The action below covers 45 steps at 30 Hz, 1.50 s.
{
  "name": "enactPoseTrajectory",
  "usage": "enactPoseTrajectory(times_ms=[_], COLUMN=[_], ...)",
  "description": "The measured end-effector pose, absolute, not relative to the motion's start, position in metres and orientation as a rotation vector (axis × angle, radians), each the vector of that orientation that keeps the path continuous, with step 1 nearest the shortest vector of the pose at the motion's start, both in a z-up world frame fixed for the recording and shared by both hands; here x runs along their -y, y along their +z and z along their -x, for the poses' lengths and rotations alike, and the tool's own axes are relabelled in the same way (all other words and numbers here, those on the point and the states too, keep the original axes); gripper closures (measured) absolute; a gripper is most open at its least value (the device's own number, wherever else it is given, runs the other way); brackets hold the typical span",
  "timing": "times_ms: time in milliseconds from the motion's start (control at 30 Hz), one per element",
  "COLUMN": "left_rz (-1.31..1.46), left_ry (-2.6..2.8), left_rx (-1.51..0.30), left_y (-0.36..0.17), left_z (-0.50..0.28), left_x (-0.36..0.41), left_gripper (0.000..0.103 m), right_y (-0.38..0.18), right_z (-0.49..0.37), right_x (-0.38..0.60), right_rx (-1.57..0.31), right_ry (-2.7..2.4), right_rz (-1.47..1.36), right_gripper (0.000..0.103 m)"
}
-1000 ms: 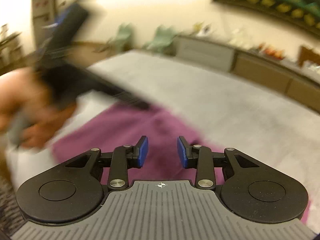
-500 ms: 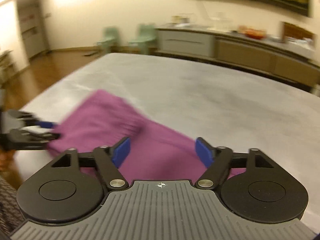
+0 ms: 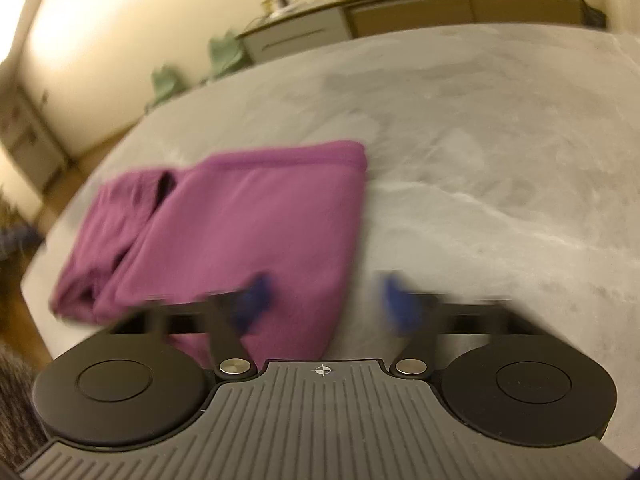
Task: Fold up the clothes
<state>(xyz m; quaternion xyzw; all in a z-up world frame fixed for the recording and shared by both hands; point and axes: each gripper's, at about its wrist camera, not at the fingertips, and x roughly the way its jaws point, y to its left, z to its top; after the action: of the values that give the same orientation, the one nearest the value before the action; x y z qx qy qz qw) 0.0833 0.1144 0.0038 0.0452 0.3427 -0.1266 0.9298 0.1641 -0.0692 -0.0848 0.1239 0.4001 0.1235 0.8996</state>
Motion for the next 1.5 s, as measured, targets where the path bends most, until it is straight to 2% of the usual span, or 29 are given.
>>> enactPoseTrajectory(times_ms=[233, 333, 367, 400, 433, 467, 500, 567, 633, 700, 733, 767, 867, 933, 967, 1067, 1100, 1167, 1300, 1367, 1400, 1433, 1500], left_rz=[-0.135, -0.288, -0.352, -0.417, -0.399, -0.376, -0.352, -0.306, -0.259, -0.213, -0.164, -0.128, -0.048, 0.005, 0.031, 0.110, 0.136, 0.189, 0.293, 0.346, 0.335, 0.313, 0.285], left_ry=[-0.596, -0.645, -0.611, -0.573, -0.563, -0.555, -0.547, -0.531, -0.515, -0.499, -0.488, -0.466, -0.407, -0.367, -0.347, -0.287, -0.267, -0.226, -0.145, -0.103, -0.126, -0.212, -0.335], left_rx=[-0.852, -0.962, -0.969, -0.974, -0.965, -0.955, -0.945, -0.925, -0.904, -0.883, -0.848, -0.813, -0.826, -0.835, -0.840, -0.853, -0.857, -0.865, -0.878, -0.884, -0.877, -0.879, -0.858], left_y=[0.010, -0.015, -0.026, -0.037, -0.033, -0.028, -0.024, -0.014, -0.004, 0.005, 0.024, 0.038, 0.016, 0.001, -0.006, -0.029, -0.036, -0.051, -0.082, -0.097, -0.096, -0.091, -0.082], left_z=[-0.168, -0.188, -0.190, -0.191, -0.191, -0.191, -0.192, -0.192, -0.193, -0.194, -0.191, -0.187, -0.180, -0.175, -0.173, -0.165, -0.163, -0.158, -0.148, -0.144, -0.135, -0.126, -0.111], left_x=[0.049, 0.104, 0.113, 0.121, 0.115, 0.107, 0.099, 0.083, 0.068, 0.052, 0.022, -0.009, -0.051, -0.079, -0.093, -0.134, -0.148, -0.175, -0.231, -0.258, -0.247, -0.232, -0.213], left_gripper=[0.019, 0.018, 0.022, 0.041, 0.056, 0.078, 0.086, 0.089, 0.089, 0.090, 0.090, 0.091, 0.090, 0.081, 0.071, 0.067, 0.058, 0.053, 0.052, 0.052, 0.052, 0.052, 0.054], right_y=[-0.058, -0.050, -0.050, -0.050, -0.051, -0.052, -0.053, -0.053, -0.048, -0.042, -0.039, -0.036, -0.035, -0.033, -0.033, -0.035, -0.039, -0.047, -0.059, -0.065, -0.066, -0.068, -0.070], right_z=[-0.150, -0.136, -0.132, -0.130, -0.129, -0.129, -0.129, -0.129, -0.126, -0.121, -0.118, -0.115, -0.112, -0.108, -0.108, -0.111, -0.113, -0.114, -0.114, -0.121, -0.129, -0.137, -0.154], right_x=[0.057, 0.051, 0.050, 0.051, 0.051, 0.053, 0.056, 0.067, 0.084, 0.098, 0.106, 0.111, 0.109, 0.097, 0.086, 0.042, 0.024, -0.015, -0.079, -0.097, -0.092, -0.088, -0.060], right_rx=[-0.687, -0.635, -0.629, -0.628, -0.627, -0.629, -0.630, -0.634, -0.616, -0.584, -0.567, -0.556, -0.566, -0.593, -0.603, -0.628, -0.639, -0.649, -0.653, -0.675, -0.694, -0.712, -0.713], right_ry=[0.331, 0.373, 0.382, 0.387, 0.394, 0.401, 0.406, 0.416, 0.429, 0.444, 0.452, 0.458, 0.470, 0.497, 0.523, 0.619, 0.643, 0.692, 0.751, 0.713, 0.653, 0.592, 0.384], right_rz=[-0.199, -0.160, -0.151, -0.144, -0.143, -0.147, -0.153, -0.208, -0.291, -0.367, -0.406, -0.435, -0.445, -0.419, -0.400, -0.331, -0.301, -0.226, -0.048, 0.043, 0.077, 0.110, 0.155], right_gripper=[0.093, 0.093, 0.093, 0.093, 0.093, 0.093, 0.092, 0.082, 0.061, 0.048, 0.047, 0.047, 0.046, 0.045, 0.045, 0.045, 0.045, 0.045, 0.045, 0.049, 0.059, 0.065, 0.057])
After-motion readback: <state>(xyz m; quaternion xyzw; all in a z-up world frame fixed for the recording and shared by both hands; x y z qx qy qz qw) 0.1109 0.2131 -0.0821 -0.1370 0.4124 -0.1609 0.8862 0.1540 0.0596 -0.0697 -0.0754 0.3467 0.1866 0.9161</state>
